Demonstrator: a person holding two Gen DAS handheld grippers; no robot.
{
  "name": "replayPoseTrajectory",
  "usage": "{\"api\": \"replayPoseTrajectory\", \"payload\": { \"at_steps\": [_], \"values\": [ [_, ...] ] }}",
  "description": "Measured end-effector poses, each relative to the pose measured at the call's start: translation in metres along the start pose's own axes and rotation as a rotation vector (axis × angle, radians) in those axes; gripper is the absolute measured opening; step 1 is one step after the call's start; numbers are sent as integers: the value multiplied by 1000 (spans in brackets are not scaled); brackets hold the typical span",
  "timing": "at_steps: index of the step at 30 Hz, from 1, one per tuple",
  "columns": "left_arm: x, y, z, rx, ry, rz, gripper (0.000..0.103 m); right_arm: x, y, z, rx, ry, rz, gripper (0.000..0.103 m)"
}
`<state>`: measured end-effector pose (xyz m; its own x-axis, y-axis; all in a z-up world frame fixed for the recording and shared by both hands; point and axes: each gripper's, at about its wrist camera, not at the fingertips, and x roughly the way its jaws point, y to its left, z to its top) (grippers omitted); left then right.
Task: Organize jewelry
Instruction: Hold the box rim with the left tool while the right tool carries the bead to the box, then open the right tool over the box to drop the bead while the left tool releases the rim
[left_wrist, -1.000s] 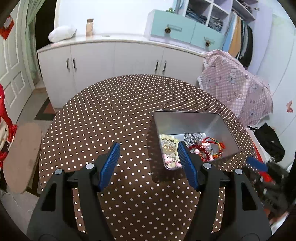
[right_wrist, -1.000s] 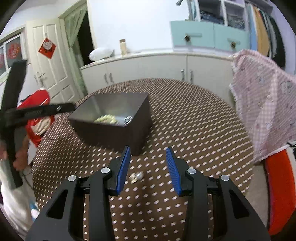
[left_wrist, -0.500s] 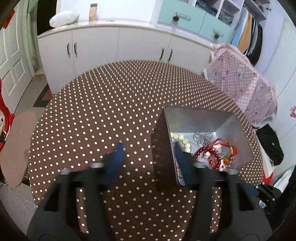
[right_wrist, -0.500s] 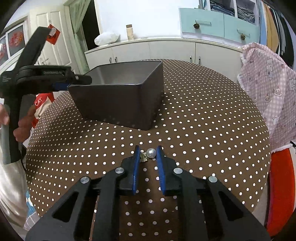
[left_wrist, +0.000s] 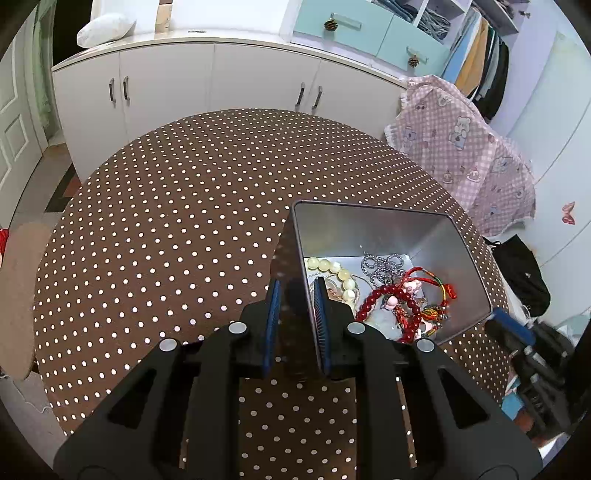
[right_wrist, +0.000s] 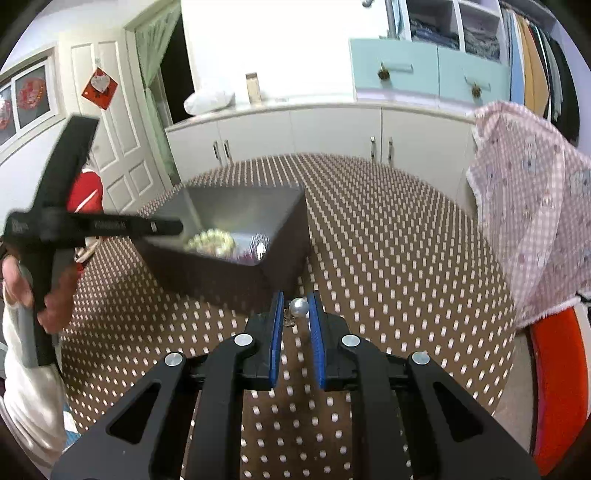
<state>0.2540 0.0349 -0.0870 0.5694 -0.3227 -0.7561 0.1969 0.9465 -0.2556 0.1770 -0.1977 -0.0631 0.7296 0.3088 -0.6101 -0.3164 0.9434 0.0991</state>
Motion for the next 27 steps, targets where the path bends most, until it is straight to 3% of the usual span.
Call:
{"api": "replayPoseTrajectory", "payload": {
  "at_steps": [8, 10, 11, 12, 13, 25, 27],
  "values": [
    [2, 2, 2, -1, 5, -13, 19, 4, 18, 34, -32, -43, 62, 13],
    [2, 2, 2, -2, 7, -16, 19, 7, 21, 40, -42, -53, 81, 18],
    [2, 2, 3, -3, 7, -16, 19, 7, 23, 41, -51, -59, 90, 28],
    [1, 1, 2, -2, 7, -15, 19, 7, 23, 42, -47, -67, 76, 63],
    [1, 1, 2, 0, 6, -14, 19, 5, 23, 42, -40, -93, 48, 78],
    [2, -1, 3, 13, 8, -11, 20, 11, 9, 36, 13, -52, 15, 78],
    [1, -1, 3, 16, 4, 20, 27, 11, 7, 34, 25, -38, 8, 78]
  ]
}}
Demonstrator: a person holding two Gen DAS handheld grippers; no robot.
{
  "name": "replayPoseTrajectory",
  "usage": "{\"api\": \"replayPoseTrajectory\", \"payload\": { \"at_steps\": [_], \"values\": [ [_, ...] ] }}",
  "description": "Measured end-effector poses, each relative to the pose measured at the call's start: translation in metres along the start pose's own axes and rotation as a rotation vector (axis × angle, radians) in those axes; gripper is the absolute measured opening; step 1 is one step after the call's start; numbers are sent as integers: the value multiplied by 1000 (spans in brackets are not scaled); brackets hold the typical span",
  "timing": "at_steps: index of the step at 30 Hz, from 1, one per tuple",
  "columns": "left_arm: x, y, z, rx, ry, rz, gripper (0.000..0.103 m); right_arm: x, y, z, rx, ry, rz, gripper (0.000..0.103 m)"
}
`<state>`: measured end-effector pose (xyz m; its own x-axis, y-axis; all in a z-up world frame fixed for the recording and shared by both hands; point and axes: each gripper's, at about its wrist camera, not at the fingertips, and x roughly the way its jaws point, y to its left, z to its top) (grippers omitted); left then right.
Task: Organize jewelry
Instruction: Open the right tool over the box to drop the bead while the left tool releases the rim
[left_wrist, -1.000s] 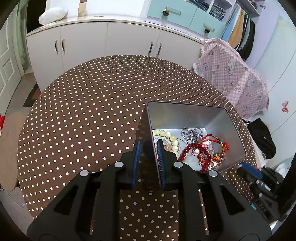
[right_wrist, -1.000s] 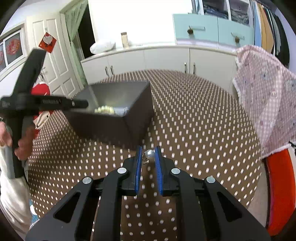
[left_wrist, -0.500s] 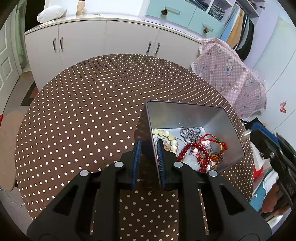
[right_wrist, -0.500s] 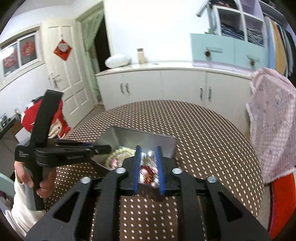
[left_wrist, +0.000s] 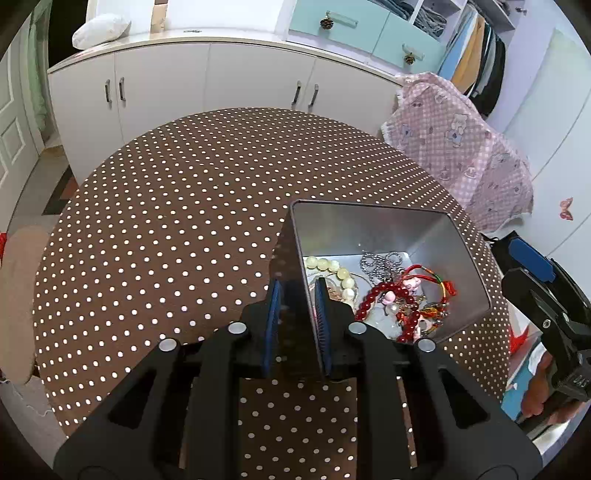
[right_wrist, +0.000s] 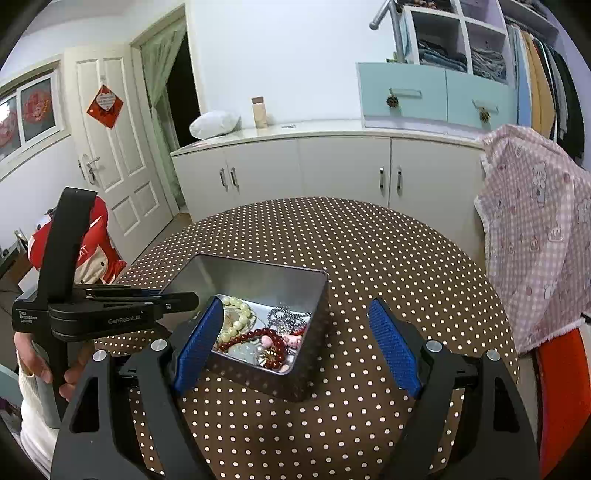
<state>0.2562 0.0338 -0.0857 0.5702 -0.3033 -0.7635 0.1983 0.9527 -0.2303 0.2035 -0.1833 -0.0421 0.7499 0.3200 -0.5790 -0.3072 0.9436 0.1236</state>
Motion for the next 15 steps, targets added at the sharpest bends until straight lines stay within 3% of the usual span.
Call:
{"api": "replayPoseTrajectory", "payload": {
  "at_steps": [2, 15],
  "values": [
    [-3, 0, 0, 8, -17, 75, 69, -1, -1, -1, 6, 6, 0, 78],
    [-26, 1, -12, 17, -72, 99, 72, -15, -5, -7, 27, -6, -26, 87]
  ]
}}
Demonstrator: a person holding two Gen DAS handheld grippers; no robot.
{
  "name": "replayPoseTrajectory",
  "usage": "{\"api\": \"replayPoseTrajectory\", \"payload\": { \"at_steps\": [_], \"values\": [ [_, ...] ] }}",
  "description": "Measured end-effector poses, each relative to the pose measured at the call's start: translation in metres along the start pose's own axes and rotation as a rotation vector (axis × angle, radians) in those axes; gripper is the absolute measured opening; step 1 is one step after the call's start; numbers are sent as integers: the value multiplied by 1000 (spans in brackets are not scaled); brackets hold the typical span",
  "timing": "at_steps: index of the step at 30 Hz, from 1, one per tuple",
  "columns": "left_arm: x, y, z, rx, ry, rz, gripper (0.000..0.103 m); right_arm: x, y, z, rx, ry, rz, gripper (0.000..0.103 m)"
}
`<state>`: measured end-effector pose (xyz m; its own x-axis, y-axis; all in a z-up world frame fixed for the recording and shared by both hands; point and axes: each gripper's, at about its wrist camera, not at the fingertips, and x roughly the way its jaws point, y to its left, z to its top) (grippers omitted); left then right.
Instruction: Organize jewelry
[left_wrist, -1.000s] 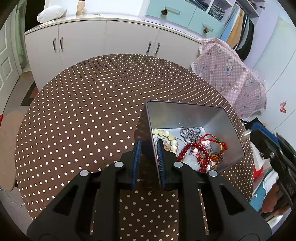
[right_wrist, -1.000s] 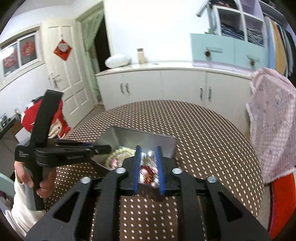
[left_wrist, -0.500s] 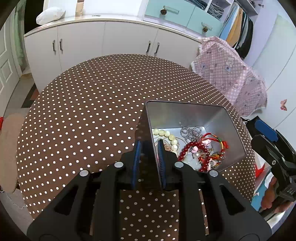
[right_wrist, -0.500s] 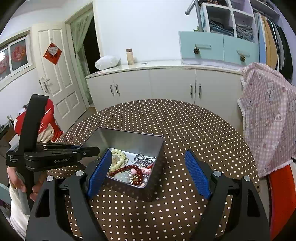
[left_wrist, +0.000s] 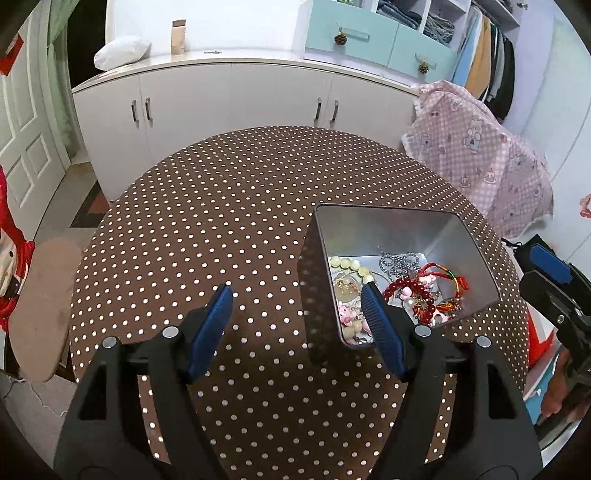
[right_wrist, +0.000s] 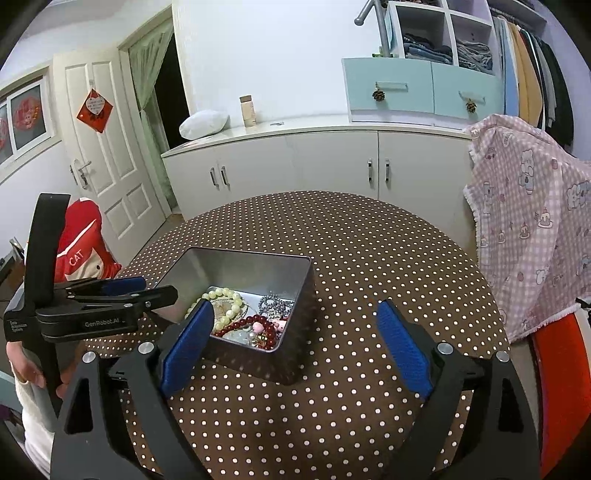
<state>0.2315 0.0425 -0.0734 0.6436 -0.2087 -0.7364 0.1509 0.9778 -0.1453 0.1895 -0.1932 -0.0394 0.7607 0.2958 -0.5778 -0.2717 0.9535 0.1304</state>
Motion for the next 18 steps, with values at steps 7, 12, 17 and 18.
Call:
{"api": "replayPoseTrajectory", "payload": {
  "at_steps": [7, 12, 17, 18],
  "values": [
    [-19, -7, -6, 17, -36, 34, 75, -14, 2, -6, -1, -15, -6, 90],
    [-36, -13, -16, 21, -68, 48, 77, -23, 7, -12, -9, -24, -9, 92],
    [-52, -22, -25, 23, -98, 42, 78, -36, 13, -18, -14, -38, -13, 93],
    [-57, -25, -28, 26, -109, 46, 78, -40, 14, -19, -14, -41, -14, 93]
  ]
}}
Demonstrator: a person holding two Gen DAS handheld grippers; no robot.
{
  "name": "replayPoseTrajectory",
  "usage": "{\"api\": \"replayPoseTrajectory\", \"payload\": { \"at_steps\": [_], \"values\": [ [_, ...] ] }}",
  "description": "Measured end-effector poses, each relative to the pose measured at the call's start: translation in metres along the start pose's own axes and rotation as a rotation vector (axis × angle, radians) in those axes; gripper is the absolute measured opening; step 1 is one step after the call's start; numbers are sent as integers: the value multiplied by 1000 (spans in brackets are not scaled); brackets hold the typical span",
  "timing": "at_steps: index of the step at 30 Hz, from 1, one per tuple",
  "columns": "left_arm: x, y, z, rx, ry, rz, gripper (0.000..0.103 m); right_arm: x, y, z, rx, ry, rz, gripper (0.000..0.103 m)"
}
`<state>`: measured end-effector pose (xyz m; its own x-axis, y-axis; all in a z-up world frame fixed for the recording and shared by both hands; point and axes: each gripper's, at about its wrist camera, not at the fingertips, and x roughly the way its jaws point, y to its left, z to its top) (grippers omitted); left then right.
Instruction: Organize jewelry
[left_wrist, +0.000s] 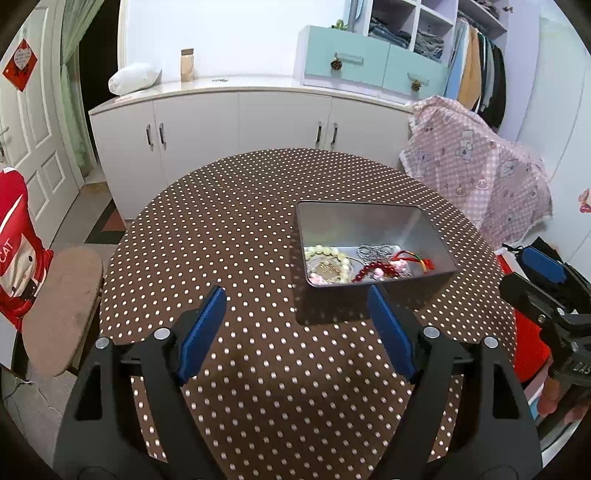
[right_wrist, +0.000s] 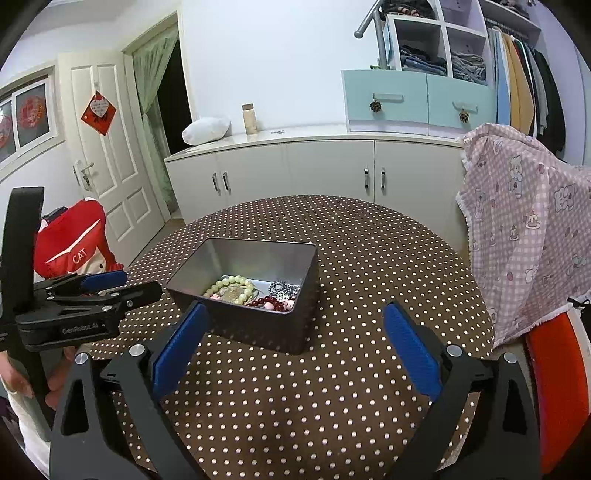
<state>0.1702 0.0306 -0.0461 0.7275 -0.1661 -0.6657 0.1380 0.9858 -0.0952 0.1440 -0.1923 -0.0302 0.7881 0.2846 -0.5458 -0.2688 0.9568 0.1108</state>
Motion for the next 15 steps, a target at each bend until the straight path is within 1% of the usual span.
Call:
{"api": "replayPoseTrajectory", "payload": {
  "at_steps": [4, 7, 12, 15],
  "values": [
    [-20, -9, -7, 15, -39, 4, 79, -18, 8, -2, -21, -33, 3, 94],
    [-34, -16, -10, 23, -73, 22, 80, -31, 14, -4, -42, -62, 13, 95],
    [-52, -24, -13, 37, -115, 49, 84, -51, 22, -3, -66, -113, 1, 95],
    [-62, -28, -14, 38, -133, 40, 84, -61, 25, -3, -73, -138, 3, 95]
  ]
}}
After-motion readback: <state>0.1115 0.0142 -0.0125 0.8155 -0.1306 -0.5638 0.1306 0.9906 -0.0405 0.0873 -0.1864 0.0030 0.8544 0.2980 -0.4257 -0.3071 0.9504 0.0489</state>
